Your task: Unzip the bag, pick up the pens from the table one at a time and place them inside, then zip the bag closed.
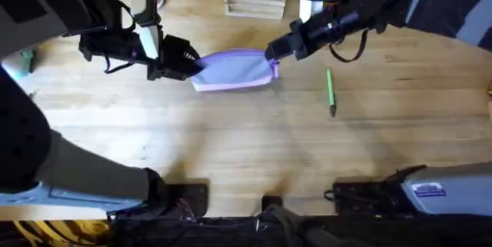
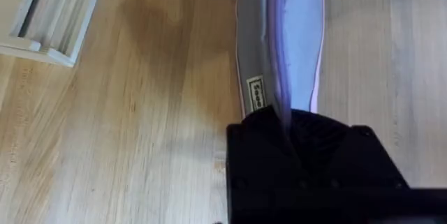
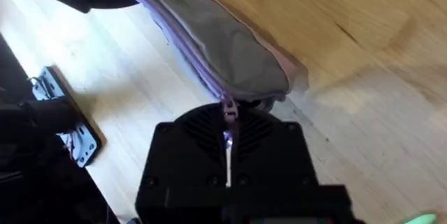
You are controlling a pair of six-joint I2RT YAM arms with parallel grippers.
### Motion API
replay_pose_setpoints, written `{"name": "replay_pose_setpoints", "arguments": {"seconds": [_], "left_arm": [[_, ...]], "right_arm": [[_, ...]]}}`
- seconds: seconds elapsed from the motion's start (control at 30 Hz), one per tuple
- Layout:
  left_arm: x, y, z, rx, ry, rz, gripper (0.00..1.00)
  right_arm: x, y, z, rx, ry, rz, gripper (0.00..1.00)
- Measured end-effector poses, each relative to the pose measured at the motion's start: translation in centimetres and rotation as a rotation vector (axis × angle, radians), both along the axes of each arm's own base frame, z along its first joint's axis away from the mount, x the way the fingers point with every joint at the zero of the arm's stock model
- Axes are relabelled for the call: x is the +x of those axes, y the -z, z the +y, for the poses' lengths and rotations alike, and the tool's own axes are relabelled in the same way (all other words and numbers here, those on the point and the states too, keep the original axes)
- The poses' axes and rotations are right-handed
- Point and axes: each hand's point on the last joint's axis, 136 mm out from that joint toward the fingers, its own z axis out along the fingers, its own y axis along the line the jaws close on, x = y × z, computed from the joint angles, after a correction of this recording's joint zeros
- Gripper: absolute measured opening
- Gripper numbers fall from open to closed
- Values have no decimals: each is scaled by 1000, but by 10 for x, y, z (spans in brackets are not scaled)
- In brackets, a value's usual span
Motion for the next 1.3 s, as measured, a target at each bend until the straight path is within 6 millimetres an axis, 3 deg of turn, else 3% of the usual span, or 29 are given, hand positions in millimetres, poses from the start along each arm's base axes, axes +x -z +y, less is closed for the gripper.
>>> {"name": "replay_pose_setpoints", "arguments": {"seconds": [0.57, 0.83, 1.07, 1.3], "left_arm": [[0, 0, 0, -1, 0, -1, 42], [0, -1, 0, -4, -1, -2, 42], [1, 2, 5, 17, -10, 1, 42], [-1, 10, 15, 72, -21, 18, 42]], "right_arm": [[9, -15, 3, 13, 5, -34, 30], [31, -41, 13, 83, 61, -103, 30], [43, -72, 51, 186, 69, -212, 30], [17, -98, 110, 277, -40, -295, 30]]}}
